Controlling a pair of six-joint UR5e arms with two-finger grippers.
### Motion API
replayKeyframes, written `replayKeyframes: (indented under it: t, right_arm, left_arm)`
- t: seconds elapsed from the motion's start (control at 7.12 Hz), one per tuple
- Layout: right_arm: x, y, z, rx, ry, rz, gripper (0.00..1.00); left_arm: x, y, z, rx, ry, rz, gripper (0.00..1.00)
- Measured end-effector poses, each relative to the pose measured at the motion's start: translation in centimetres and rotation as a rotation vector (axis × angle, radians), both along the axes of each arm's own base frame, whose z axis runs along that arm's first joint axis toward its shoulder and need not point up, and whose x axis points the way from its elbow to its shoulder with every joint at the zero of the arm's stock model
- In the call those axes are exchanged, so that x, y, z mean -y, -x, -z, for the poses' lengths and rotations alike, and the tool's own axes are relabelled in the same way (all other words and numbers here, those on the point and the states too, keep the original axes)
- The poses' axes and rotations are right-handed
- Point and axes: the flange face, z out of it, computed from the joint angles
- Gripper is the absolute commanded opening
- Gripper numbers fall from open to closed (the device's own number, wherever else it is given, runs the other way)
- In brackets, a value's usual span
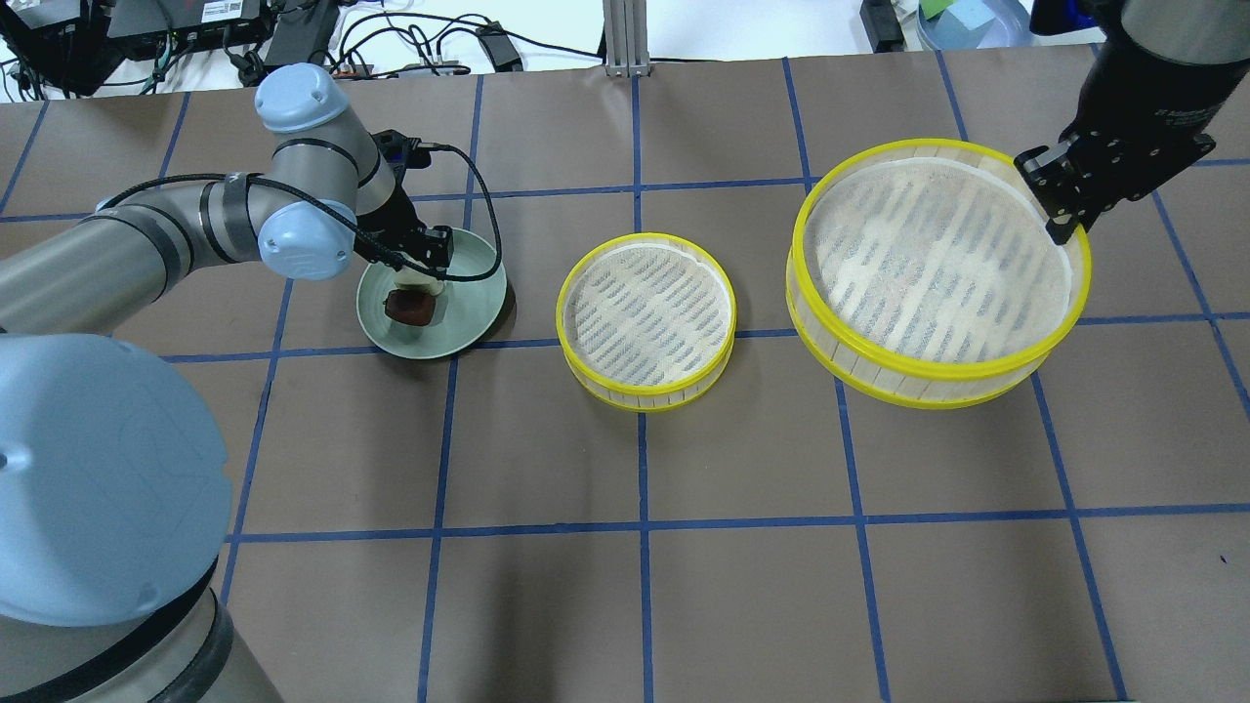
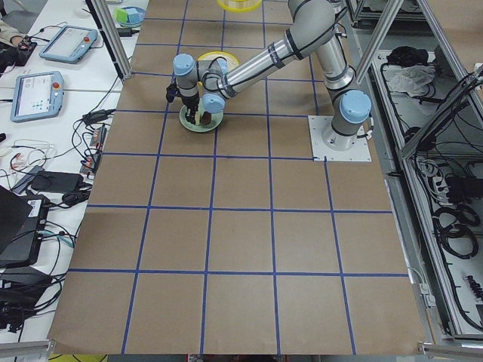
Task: Place buns in different layers of steamer
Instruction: 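Carry the white bun with the left gripper into the bottom tier, release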
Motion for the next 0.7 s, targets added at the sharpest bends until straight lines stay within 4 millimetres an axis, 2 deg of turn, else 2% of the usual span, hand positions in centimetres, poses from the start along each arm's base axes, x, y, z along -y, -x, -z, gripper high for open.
replayKeyframes:
  t: [0.28, 0.42, 0.7]
  right_arm:
    - [-0.2, 0.2, 0.0, 0.0, -0.007, -0.007, 0.0]
    - [-0.3, 0.2, 0.0, 0.001, -0.01, -0.007, 0.0]
    - [-0.3, 0.2, 0.1, 0.001, -0.012, -0.009, 0.0]
  left_arm:
    - [0.4, 0.0, -1.6, -0.003, 0.027, -0.004, 0.0]
    - [0.7, 0.2, -3.2, -0.012, 0.053, -0.009, 0.0]
    - [0.8, 1.4, -7.9, -0.044, 0.109, -0.068, 0.0]
